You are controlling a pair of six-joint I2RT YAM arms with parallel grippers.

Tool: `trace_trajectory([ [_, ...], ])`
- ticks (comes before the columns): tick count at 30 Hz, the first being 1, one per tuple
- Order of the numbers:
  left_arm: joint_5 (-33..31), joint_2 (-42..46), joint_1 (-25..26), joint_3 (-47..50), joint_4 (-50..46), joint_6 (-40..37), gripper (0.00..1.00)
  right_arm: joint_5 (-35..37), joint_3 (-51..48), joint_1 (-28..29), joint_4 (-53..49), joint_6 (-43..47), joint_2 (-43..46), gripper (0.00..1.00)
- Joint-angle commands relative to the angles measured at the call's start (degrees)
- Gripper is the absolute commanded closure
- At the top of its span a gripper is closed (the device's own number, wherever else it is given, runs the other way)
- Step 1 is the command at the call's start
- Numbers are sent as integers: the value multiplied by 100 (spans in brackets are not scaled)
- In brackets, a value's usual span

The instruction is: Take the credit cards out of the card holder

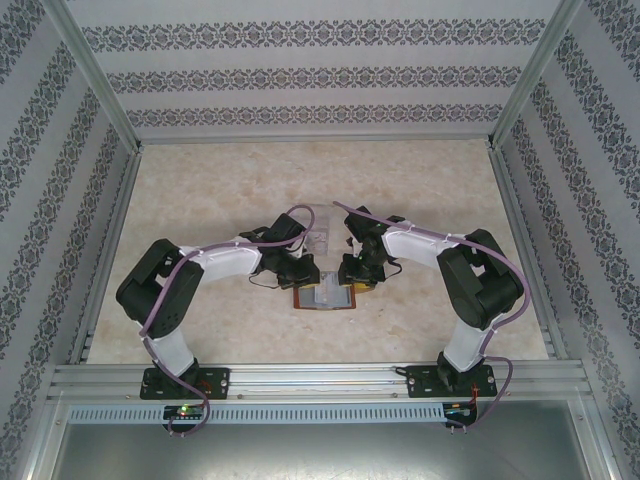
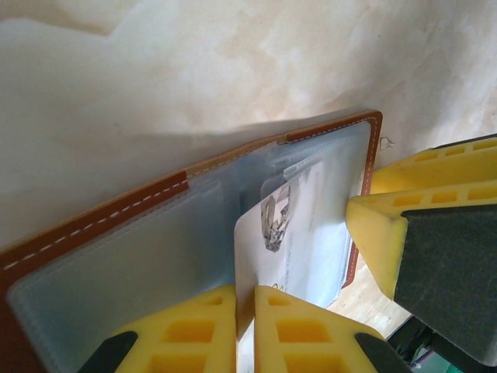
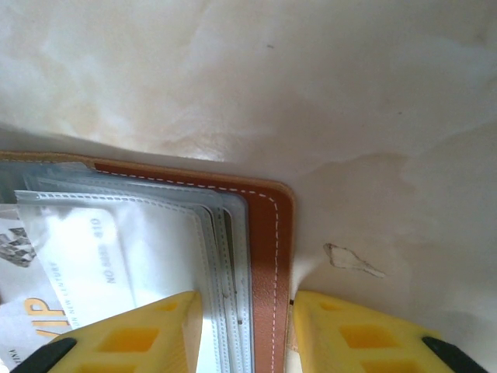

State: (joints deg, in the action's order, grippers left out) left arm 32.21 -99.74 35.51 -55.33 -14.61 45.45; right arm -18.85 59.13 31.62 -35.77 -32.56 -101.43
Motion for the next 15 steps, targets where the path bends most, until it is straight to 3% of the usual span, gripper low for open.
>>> trace_trajectory([
  [1, -357, 221, -51, 98, -467, -129, 89, 308, -72, -42, -448, 143, -140, 63],
  [15, -720, 456, -52, 171, -814, -184, 89, 316, -95, -68, -467, 154, -114, 63],
])
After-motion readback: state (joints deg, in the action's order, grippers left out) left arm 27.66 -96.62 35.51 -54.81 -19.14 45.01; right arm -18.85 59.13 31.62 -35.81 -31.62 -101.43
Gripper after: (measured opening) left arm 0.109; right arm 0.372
